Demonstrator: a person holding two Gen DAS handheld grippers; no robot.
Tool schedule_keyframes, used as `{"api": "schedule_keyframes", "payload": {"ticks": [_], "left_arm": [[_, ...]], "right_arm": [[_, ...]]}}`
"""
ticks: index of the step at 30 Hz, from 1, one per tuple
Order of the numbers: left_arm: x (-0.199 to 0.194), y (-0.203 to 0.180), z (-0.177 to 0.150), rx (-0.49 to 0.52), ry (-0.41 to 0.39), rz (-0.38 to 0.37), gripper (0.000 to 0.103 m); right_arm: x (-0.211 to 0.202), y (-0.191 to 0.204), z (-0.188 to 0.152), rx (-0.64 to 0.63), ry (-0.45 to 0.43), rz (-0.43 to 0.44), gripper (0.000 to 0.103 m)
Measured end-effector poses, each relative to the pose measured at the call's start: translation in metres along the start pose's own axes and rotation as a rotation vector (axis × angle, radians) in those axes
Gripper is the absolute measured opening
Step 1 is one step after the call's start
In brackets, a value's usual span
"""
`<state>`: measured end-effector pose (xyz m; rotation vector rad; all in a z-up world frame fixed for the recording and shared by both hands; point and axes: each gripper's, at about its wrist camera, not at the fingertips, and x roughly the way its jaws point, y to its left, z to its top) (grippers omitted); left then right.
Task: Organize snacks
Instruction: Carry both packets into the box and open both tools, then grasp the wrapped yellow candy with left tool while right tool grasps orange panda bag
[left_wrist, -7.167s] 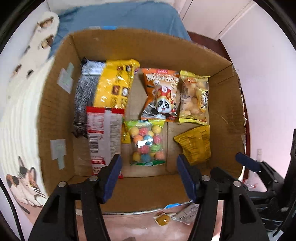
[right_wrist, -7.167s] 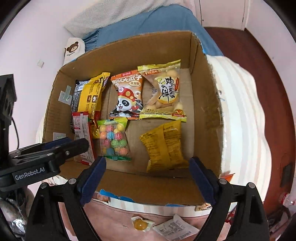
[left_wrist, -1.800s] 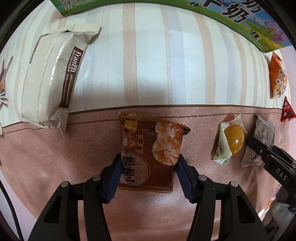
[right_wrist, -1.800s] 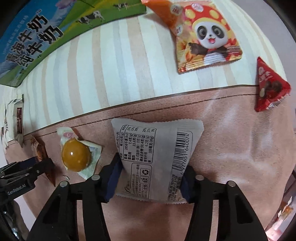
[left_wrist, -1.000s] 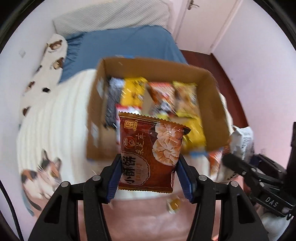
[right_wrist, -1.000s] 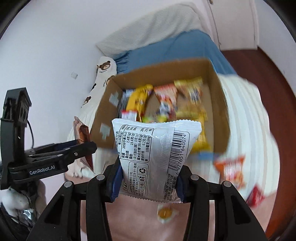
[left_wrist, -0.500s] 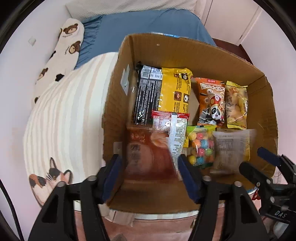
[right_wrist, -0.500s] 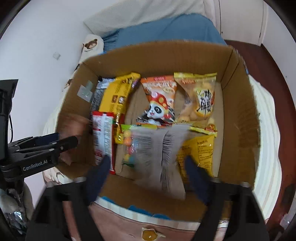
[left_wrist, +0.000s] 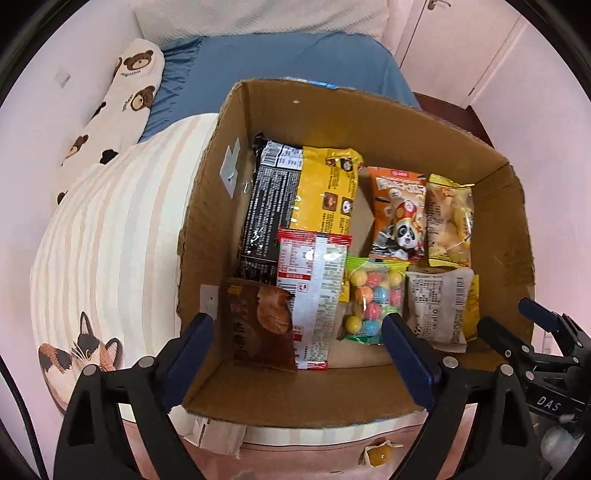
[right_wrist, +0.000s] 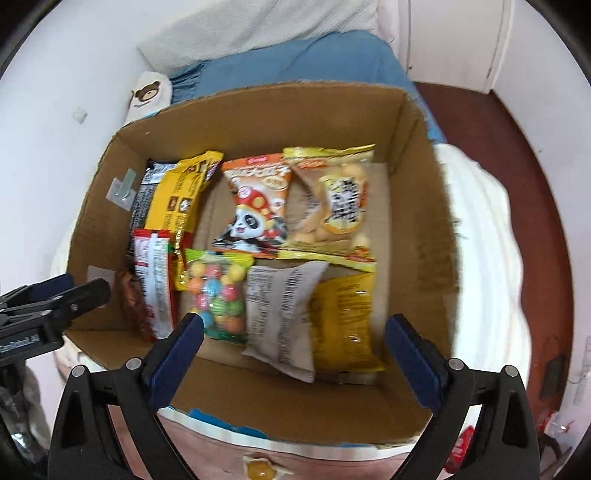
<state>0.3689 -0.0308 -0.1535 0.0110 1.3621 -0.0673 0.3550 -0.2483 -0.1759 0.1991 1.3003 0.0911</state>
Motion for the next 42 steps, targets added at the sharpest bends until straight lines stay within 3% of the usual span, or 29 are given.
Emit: {"api": "schedule_keyframes", "payload": {"ticks": [13, 17, 29, 36, 39, 42], "left_arm": [[-0.061, -0.033, -0.041, 0.054, -0.175, 0.006, 0.093], [-0.083, -0.038, -0.055, 0.05, -0.216, -0.03, 0.093], [-0.155, -0.044, -0.092, 0.064, -0.349, -0.044, 0.093], [-0.179, -0.043, -0.114, 0.043, -0.386, -0.064, 0.093], [-0.181, -0.044, -0.127, 0.036, -0.418, -0.062, 0.093], [-0.172, -0.048, -0.137, 0.05, -0.429, -0.039, 0.101]], "right_arm": [[-0.078, 0.0, -0.04, -0.047, -0.174, -0.078, 0.101], [-0.109, -0.001, -0.052, -0.041, -0.238, -0.08, 0.101], [-0.193, 0.004, -0.093, -0.027, -0.385, -0.067, 0.101], [-0.218, 0.004, -0.113, -0.004, -0.436, -0.035, 0.101], [-0.223, 0.0, -0.125, 0.003, -0.502, -0.033, 0.101], [-0.217, -0.013, -0.133, 0.037, -0.509, -0.041, 0.101]]}}
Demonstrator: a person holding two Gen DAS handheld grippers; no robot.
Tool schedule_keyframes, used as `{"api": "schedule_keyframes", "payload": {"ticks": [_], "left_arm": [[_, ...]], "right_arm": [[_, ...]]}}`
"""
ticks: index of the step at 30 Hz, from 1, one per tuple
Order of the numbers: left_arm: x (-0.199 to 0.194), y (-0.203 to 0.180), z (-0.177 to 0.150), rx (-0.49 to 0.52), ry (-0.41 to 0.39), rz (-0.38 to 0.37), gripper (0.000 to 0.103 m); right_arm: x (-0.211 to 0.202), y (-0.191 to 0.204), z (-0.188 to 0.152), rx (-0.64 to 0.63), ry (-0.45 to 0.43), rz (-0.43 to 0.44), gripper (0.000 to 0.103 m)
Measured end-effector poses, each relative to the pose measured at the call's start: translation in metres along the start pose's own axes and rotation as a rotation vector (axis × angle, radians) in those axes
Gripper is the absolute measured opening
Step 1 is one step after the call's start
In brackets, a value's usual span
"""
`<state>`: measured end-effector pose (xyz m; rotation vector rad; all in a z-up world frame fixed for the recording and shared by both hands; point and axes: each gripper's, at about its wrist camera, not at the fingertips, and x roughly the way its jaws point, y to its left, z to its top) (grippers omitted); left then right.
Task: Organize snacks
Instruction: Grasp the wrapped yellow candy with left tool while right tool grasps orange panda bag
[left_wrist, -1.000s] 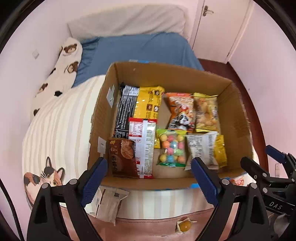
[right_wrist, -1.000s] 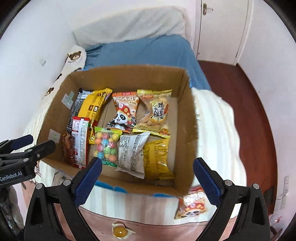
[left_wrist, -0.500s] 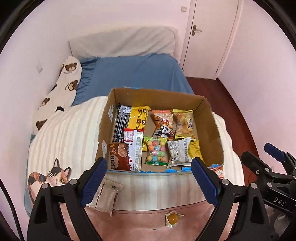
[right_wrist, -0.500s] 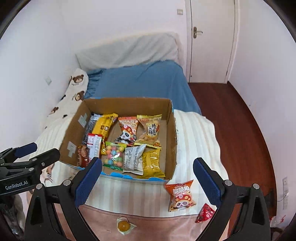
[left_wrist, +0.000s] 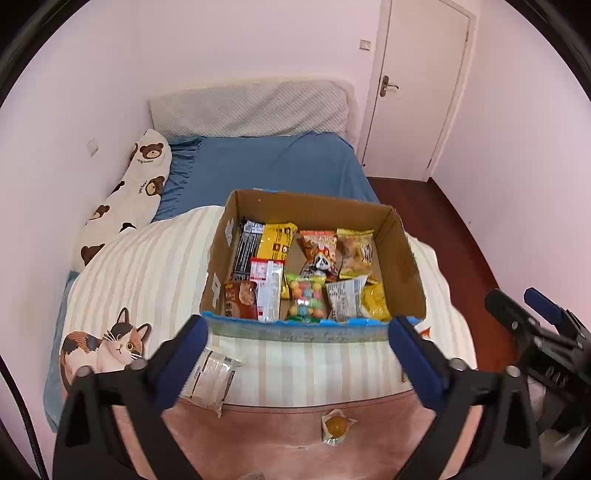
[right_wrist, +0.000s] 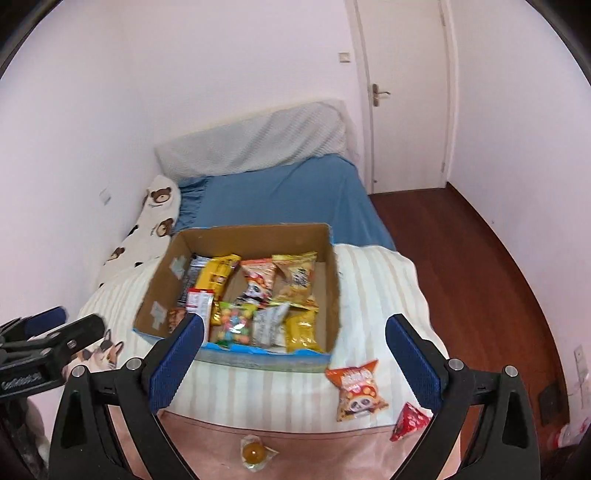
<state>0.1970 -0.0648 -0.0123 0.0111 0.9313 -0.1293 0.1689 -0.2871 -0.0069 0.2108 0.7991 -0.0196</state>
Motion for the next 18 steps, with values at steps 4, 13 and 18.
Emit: {"api": "schedule_keyframes", "payload": {"ticks": [4, 13, 18], "left_arm": [[0.028, -0.006, -0.022, 0.005, 0.079, 0.022, 0.101], [0.132, -0.022, -0.098, -0.062, 0.39, 0.057, 0.101], [0.189, -0.029, -0.142, -0.127, 0.602, -0.008, 0.101]], "right_arm": [[0.038, -0.037, -0.02, 0.113, 0.192, 0.028, 0.096], [0.137, -0.099, -0.076, 0.092, 0.453, -0.008, 0.073], [0.195, -0.109, -0.09, 0.063, 0.549, -0.019, 0.077]]}}
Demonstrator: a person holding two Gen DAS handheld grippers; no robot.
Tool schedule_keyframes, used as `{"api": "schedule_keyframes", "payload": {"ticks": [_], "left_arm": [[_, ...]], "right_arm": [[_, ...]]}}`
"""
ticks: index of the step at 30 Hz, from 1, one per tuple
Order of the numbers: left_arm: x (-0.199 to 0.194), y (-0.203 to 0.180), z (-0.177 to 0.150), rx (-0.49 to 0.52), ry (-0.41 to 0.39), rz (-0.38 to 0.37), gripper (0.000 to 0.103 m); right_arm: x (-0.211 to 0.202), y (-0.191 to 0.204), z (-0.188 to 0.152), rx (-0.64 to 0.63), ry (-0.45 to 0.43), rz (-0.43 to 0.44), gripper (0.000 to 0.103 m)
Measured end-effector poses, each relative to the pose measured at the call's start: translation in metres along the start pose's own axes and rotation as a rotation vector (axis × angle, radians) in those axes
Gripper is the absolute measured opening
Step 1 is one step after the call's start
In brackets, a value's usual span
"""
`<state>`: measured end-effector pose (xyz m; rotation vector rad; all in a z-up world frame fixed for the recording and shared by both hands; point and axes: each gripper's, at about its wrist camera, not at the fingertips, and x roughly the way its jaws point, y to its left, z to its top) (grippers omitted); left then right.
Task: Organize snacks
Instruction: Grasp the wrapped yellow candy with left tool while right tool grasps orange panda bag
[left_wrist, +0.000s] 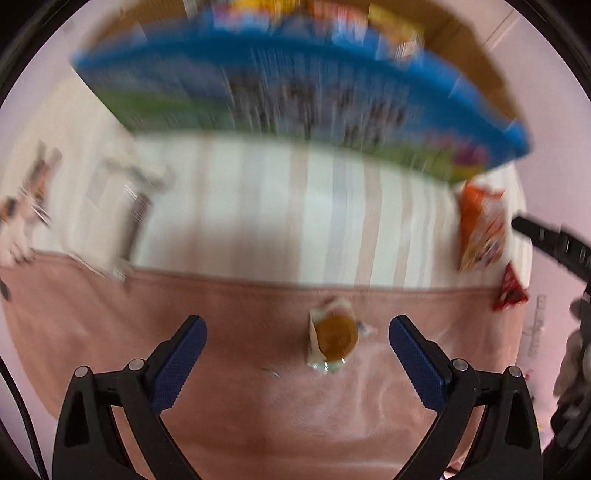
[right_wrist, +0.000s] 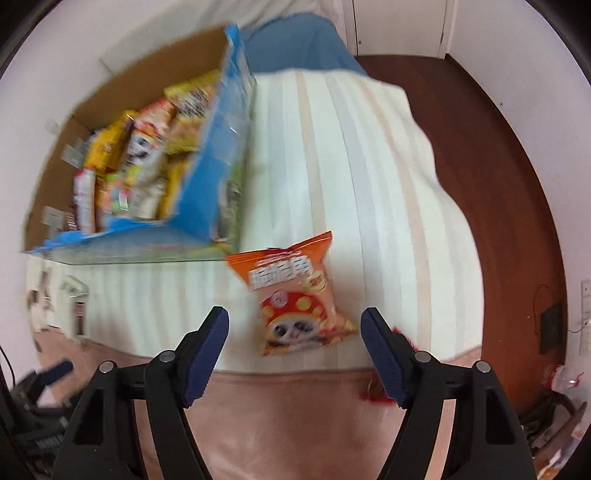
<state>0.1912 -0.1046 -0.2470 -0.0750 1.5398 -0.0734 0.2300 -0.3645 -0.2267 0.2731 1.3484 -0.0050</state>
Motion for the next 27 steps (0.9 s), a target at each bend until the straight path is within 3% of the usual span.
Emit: {"api": "schedule_keyframes", "payload": {"ticks": [4, 7, 9, 11, 19, 27], "left_arm": [[0.043, -0.008, -0.007, -0.009, 0.113, -0.045, 0.099], [0.068, -0.012, -0.012, -0.035, 0.177, -0.072, 0.07], [0.074, -0.015, -0.013, -0.028, 0.17, -0.046, 0.051], [0.071, -0.017, -0.015, -0.014, 0.144, -0.034, 0.039], [0.055, 0.013, -0.026, -0.043, 0.133, 0.005, 0.039], [0.039, 0.041, -0.023, -0.053, 0.102, 0.024, 0.039]], "right_arm": [[0.038, 0.0, 0.012, -0.023, 0.056, 0.011, 0.077], [0.066, 0.0, 0.017, -0.026, 0.113, 0.021, 0.076], [0.079, 0.001, 0.017, -0.031, 0.147, 0.031, 0.072], [0.083, 0.005, 0.015, -0.063, 0.152, 0.019, 0.063], [0.077, 0.028, -0.034, -0.127, 0.219, 0.096, 0.059], [0.077, 0.04, -0.098, 0.047, 0.275, 0.217, 0.059]]}}
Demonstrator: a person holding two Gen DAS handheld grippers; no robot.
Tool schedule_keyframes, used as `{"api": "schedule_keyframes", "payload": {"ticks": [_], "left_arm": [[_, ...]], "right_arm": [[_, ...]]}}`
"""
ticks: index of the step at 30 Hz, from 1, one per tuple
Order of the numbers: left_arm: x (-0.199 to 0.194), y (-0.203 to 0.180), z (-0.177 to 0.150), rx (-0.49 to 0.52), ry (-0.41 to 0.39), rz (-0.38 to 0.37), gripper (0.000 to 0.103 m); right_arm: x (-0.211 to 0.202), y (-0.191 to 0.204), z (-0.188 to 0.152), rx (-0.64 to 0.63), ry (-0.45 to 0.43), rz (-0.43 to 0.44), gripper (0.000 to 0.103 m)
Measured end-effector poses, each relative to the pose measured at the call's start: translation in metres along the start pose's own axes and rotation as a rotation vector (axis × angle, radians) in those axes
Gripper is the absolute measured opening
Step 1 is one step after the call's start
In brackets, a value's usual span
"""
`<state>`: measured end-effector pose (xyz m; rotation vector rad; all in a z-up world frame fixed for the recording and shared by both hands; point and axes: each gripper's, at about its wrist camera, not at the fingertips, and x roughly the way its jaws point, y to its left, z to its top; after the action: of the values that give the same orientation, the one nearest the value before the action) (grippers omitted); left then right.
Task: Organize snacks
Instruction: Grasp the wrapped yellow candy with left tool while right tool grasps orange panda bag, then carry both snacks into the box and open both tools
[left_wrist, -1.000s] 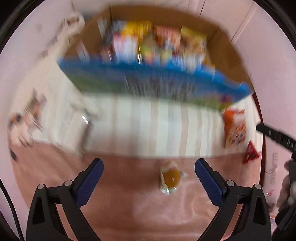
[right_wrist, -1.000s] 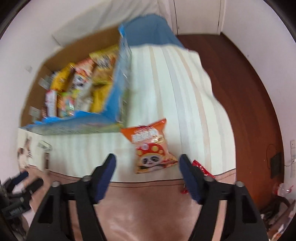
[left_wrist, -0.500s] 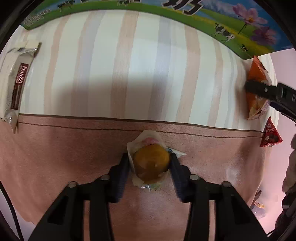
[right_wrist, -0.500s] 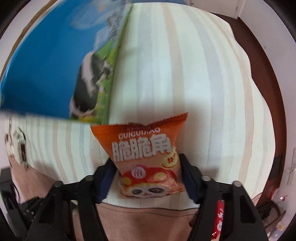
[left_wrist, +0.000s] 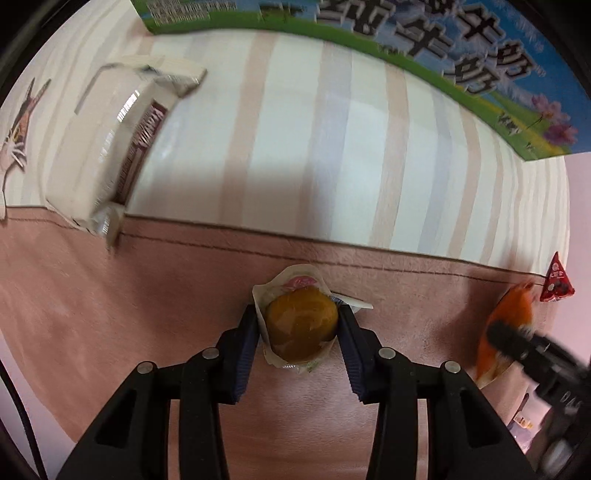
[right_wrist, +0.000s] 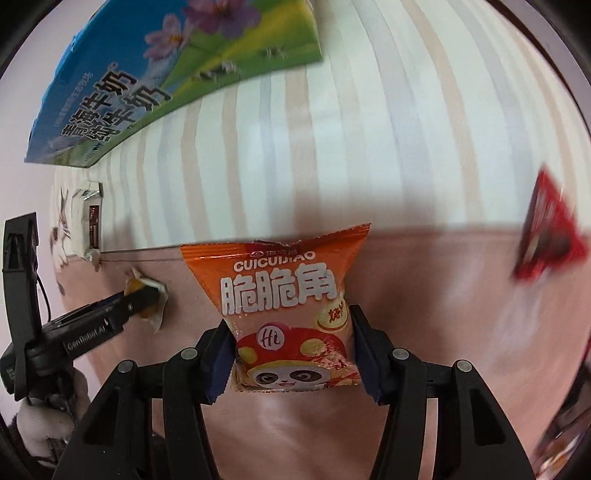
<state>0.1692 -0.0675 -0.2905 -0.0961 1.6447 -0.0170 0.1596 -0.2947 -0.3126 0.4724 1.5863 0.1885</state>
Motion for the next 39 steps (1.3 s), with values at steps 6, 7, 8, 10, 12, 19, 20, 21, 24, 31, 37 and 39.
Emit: {"api": "schedule_keyframes", "payload": {"ticks": [6, 7, 8, 10, 12, 19, 20, 21, 24, 31, 37, 39], "left_arm": [[-0.038, -0.004, -0.003, 0.064, -0.069, -0.054, 0.039], [-0.049, -0.008, -0.005, 0.075, -0.086, -0.071, 0.039], [-0.058, -0.01, -0.006, 0.084, -0.098, -0.086, 0.039], [-0.081, -0.017, -0.007, 0.104, -0.126, -0.124, 0.039], [-0.106, -0.024, 0.0, 0.122, -0.154, -0.17, 0.039], [-0.193, -0.042, 0.053, 0.189, -0.251, -0.279, 0.039], [-0.202, -0.043, 0.062, 0.193, -0.269, -0.277, 0.039], [-0.209, -0.044, 0.075, 0.199, -0.284, -0.27, 0.039], [-0.222, -0.047, 0.118, 0.199, -0.326, -0.227, 0.039], [-0.188, -0.054, 0.211, 0.188, -0.248, -0.166, 0.039], [-0.135, -0.057, 0.264, 0.2, -0.132, -0.09, 0.04], [-0.12, -0.055, 0.273, 0.185, -0.072, -0.07, 0.04]], "right_arm": [[-0.012, 0.023, -0.018, 0.051, -0.061, 0.042, 0.057], [-0.02, 0.026, -0.017, 0.052, -0.078, 0.049, 0.057], [-0.028, 0.03, -0.017, 0.041, -0.087, 0.047, 0.057], [-0.047, 0.038, -0.015, 0.035, -0.126, 0.068, 0.057], [-0.071, 0.048, -0.01, 0.03, -0.166, 0.102, 0.057], [-0.162, 0.076, 0.03, -0.014, -0.333, 0.167, 0.057], [-0.172, 0.081, 0.039, -0.026, -0.354, 0.16, 0.057], [-0.183, 0.084, 0.051, -0.038, -0.373, 0.148, 0.057], [-0.199, 0.092, 0.089, -0.059, -0.415, 0.096, 0.057], [-0.177, 0.107, 0.183, -0.039, -0.387, -0.047, 0.057], [-0.15, 0.098, 0.217, 0.015, -0.352, -0.111, 0.057], [-0.142, 0.092, 0.228, 0.038, -0.349, -0.128, 0.065]]}}
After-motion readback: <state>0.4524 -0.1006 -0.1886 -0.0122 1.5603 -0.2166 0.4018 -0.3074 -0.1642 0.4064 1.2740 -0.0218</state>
